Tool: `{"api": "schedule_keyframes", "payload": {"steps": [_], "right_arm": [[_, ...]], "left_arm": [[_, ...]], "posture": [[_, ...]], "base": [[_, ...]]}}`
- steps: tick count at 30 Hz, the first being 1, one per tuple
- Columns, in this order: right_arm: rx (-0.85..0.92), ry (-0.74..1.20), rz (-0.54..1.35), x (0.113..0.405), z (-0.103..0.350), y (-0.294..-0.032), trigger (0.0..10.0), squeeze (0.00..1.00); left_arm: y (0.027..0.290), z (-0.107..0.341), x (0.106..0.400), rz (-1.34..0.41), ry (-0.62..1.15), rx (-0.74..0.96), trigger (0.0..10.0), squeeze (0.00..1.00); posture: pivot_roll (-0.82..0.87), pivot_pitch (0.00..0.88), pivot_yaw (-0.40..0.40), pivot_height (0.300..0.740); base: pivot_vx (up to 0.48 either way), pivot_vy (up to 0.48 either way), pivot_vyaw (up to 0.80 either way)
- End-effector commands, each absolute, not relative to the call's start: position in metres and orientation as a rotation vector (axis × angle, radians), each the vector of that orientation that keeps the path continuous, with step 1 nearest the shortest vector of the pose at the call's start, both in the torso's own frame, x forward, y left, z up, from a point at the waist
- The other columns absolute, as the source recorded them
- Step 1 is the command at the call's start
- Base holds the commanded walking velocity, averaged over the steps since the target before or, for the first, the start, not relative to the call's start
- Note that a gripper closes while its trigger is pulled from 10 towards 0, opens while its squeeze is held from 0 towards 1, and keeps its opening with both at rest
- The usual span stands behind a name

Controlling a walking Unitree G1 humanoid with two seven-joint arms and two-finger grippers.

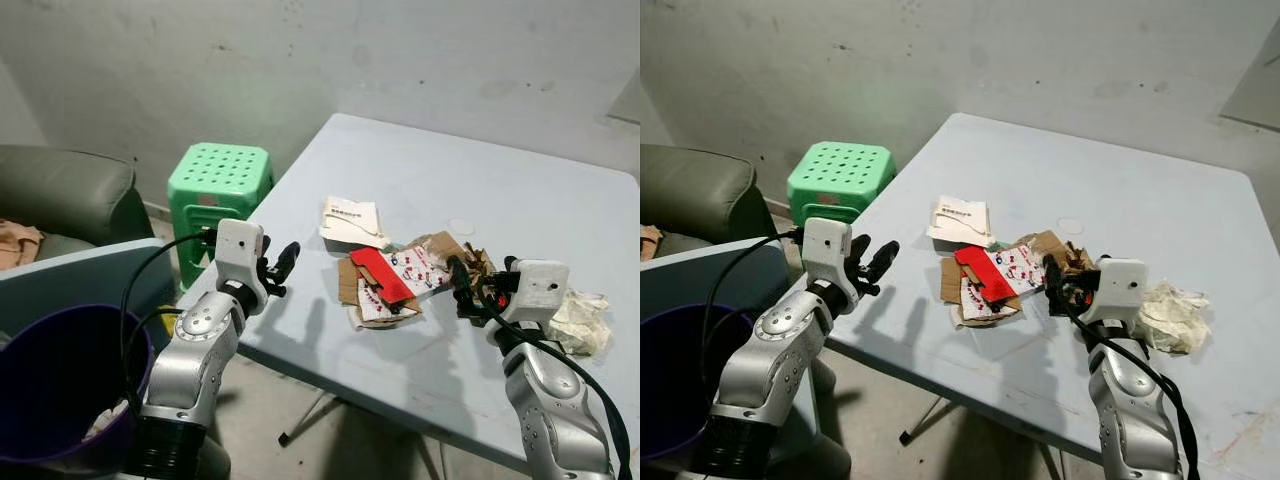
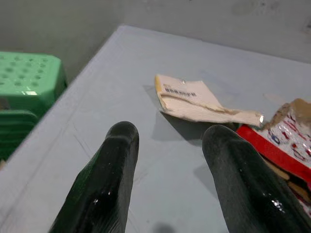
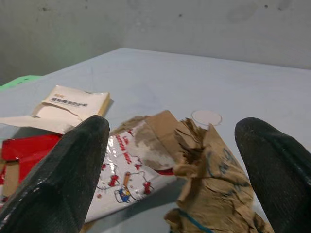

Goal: Picking trash to rubbish bin

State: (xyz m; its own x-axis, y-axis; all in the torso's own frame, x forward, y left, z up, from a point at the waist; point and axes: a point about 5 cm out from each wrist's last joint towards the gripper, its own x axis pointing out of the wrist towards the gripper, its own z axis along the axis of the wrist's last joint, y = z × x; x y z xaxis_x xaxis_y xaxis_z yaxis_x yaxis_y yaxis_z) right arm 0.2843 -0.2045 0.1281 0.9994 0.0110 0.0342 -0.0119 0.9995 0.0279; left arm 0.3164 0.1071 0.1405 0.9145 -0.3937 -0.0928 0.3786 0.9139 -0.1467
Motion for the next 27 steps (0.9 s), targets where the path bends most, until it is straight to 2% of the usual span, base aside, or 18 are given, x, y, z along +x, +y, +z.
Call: {"api": "schedule_keyframes", "payload": {"steps": [1,8,9,16,22,23,27], "right_arm": [[0.019,-0.046,0.001,0.286,0.133,-0.206,10.0,0.00],[0.032,-0.016,-0.010,0.286,0.132,-0.205,10.0,0.00],[0.023,-0.014,-0.010,0.286,0.131,-0.205,10.0,0.00],[0.023,-0.021,0.019,0.282,0.133,-0.201,10.0,0.00],[0.057,-0.039,0.131,0.275,0.140,-0.191,10.0,0.00],[0.048,-0.031,0.154,0.273,0.141,-0.189,10.0,0.00],[0.048,-0.018,0.217,0.268,0.142,-0.183,10.0,0.00]], "left_arm": [[0.104,0.134,0.317,-0.410,0.160,-0.138,10.0,0.00],[0.092,0.130,0.319,-0.456,0.156,-0.210,10.0,0.00],[0.091,0.129,0.319,-0.463,0.162,-0.233,10.0,1.00],[0.087,0.133,0.323,-0.502,0.143,-0.273,10.0,1.00],[0.081,0.129,0.332,-0.508,0.175,-0.291,10.0,1.00],[0.079,0.128,0.333,-0.513,0.182,-0.291,10.0,0.00],[0.075,0.128,0.337,-0.524,0.212,-0.350,10.0,0.00]], "posture": [[0.03,0.048,-0.046,0.740],[0.02,0.045,-0.048,0.740],[0.02,0.045,-0.048,0.740],[0.00,0.064,-0.051,0.740],[-0.01,0.077,-0.051,0.740],[-0.02,0.080,-0.050,0.740],[-0.03,0.086,-0.051,0.740]], "base": [[0.000,0.000,0.00],[0.000,0.000,0.00],[0.000,0.000,0.00],[0.000,0.000,0.00],[0.000,0.000,0.00],[0.000,0.000,0.00],[0.000,0.000,0.00]]}}
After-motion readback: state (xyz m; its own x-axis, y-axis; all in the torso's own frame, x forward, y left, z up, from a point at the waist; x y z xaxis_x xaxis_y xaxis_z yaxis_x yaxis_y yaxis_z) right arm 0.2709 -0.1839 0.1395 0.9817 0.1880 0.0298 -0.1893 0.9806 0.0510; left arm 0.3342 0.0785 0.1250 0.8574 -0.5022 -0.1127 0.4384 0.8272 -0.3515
